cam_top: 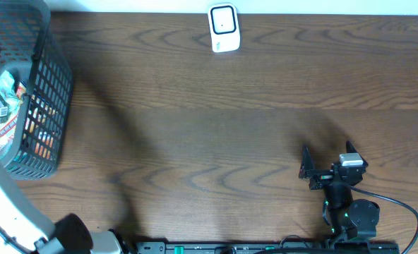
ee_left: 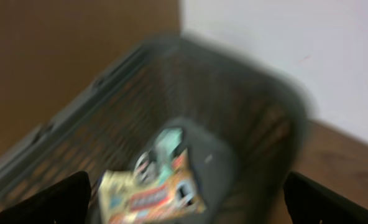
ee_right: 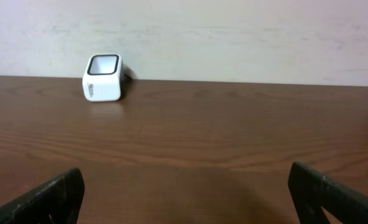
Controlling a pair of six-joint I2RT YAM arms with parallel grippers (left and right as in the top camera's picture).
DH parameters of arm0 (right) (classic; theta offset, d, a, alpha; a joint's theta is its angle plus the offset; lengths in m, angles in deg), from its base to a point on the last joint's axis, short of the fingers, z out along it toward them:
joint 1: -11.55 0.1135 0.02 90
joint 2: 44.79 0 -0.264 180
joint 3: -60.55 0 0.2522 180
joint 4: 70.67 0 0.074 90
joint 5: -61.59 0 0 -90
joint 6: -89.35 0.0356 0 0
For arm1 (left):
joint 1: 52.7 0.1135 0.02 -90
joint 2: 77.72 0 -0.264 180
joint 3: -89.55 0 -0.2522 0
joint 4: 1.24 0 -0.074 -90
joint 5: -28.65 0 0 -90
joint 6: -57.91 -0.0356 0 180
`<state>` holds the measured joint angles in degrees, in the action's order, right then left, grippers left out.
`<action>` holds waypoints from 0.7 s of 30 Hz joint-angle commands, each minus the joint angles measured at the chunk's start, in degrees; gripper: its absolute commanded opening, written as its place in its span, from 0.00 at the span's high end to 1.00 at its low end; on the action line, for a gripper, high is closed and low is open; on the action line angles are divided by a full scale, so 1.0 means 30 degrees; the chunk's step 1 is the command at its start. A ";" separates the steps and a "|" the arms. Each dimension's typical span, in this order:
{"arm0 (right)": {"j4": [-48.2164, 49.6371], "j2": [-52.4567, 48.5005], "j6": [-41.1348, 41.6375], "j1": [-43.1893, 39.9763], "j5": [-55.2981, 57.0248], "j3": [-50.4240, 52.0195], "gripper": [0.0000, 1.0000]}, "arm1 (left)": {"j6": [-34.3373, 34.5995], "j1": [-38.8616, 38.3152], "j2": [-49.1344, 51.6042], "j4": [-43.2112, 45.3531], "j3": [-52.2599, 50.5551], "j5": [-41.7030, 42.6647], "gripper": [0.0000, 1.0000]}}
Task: Scan the item barcode
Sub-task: 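Move the left gripper up and over into the grey basket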
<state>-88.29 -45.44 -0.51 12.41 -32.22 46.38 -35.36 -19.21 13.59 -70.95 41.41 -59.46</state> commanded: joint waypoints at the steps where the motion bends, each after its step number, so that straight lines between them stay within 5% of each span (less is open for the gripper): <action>1: -0.0080 0.0109 -0.0219 -0.0146 0.0080 0.0022 0.01 | 0.2259 0.1843 0.0532 -0.0364 -0.0073 -0.0386 0.02; 4: -0.0080 0.0109 -0.0219 -0.0146 0.0080 0.0022 0.01 | 0.3789 0.2863 0.1275 -0.1115 -0.0262 0.0707 0.02; 21: -0.0080 0.0109 -0.0219 -0.0146 0.0080 0.0022 0.01 | 0.2404 0.3432 0.7053 -0.3344 -0.0262 0.1137 0.02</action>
<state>-88.29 -45.44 -0.51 12.41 -32.22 46.38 -25.52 -8.67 32.76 -80.74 40.84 -56.55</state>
